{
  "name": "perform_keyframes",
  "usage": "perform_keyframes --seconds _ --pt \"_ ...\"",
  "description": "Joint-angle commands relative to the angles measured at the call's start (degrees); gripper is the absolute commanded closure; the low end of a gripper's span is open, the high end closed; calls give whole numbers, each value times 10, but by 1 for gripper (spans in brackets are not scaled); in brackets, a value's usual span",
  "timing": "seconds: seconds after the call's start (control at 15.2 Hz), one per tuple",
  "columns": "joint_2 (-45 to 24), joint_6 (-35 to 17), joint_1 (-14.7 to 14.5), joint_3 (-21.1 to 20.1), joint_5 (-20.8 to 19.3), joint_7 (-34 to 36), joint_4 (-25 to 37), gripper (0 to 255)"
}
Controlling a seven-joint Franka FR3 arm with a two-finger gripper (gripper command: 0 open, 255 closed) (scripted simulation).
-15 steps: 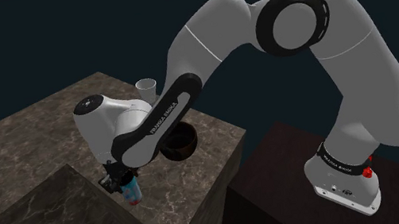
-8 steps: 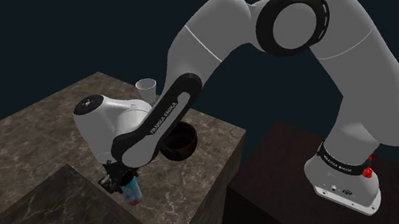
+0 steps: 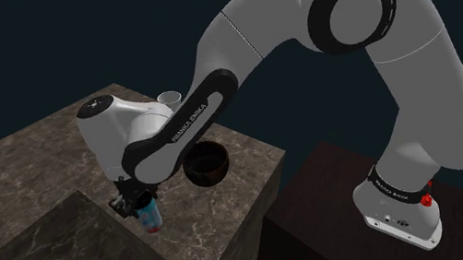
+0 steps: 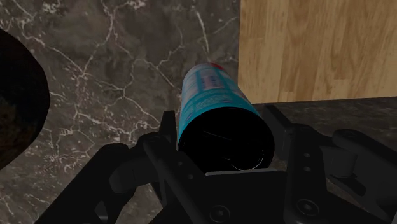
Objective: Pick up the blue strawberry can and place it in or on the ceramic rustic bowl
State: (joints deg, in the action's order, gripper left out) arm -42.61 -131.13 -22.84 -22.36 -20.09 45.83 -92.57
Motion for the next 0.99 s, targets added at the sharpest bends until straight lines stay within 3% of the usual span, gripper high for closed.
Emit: perform_keyframes --seconds 0.0,0.92 --pt "10 10 3 -4 4 -3 0 255" --pt "73 81 16 -25 32 -19 11 255"
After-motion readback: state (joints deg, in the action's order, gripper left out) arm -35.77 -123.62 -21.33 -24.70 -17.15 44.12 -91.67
